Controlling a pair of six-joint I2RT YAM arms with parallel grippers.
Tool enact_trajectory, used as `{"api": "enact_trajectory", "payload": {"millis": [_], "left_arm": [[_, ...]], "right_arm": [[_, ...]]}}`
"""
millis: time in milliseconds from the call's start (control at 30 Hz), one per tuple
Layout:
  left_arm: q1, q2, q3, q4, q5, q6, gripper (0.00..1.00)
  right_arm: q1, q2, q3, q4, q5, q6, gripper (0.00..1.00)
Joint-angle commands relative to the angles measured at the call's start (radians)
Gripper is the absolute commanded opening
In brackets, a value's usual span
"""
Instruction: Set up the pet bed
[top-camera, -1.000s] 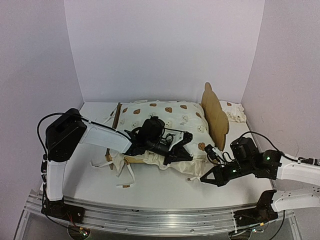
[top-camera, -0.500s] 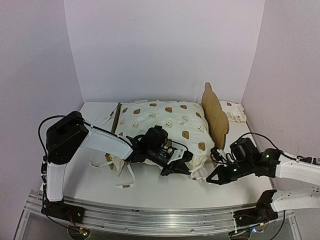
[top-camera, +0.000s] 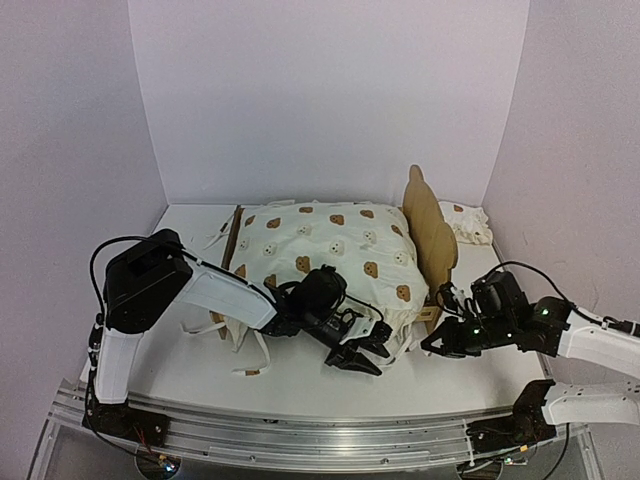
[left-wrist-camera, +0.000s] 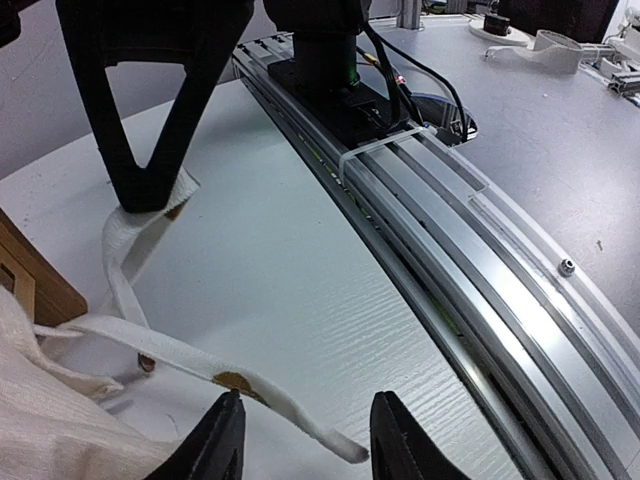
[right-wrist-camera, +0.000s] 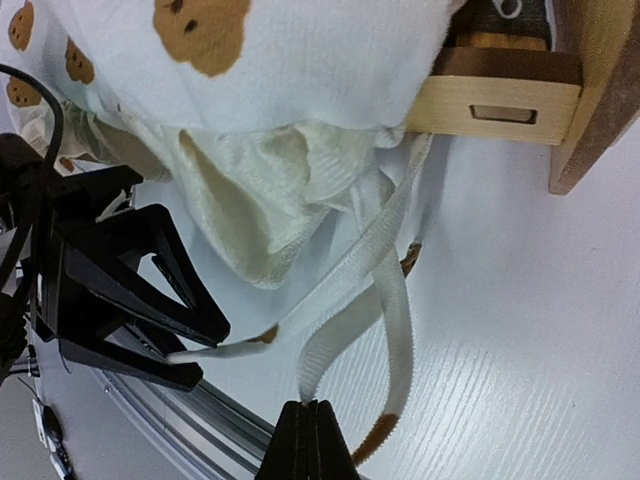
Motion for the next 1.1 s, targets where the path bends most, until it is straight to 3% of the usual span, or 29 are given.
{"api": "enact_trajectory", "payload": {"millis": [0,267,400,767,933,1067], "left_arm": [[-0.006,-0.025,-0.01,-0.075,-0.002,0.048,0.48],[-0.006,-0.047,0.054,-0.01,-0.055,-0.117,0.49],[-0.01,-0.009,0.08,0.065,-0.041,-0.192,0.5],[-0.022,0.073,0.129,0.15,-0.032,-0.2,0.51],[-0.022,0.092,0.15,0.158,-0.049,-0.222,0.31],[-0.022,0.084,0.146,0.184,-0.085,-0.26,0.03]], "right_arm": [[-0.005,0.003,-0.031,0.005,0.034,0.031,0.0],[-0.005,0.01,-0.022,0.076,-0.211,-0.064,0.0],[-0.008,0.018,0.001,0.075,-0.262,-0.107,0.0],[-0.019,0.04,0.048,0.081,-0.31,-0.151,0.0],[-0.028,0.028,0.049,0.081,-0.295,-0.143,0.0],[-0.036,0.03,0.032,0.079,-0.278,-0.128,0.0]]}}
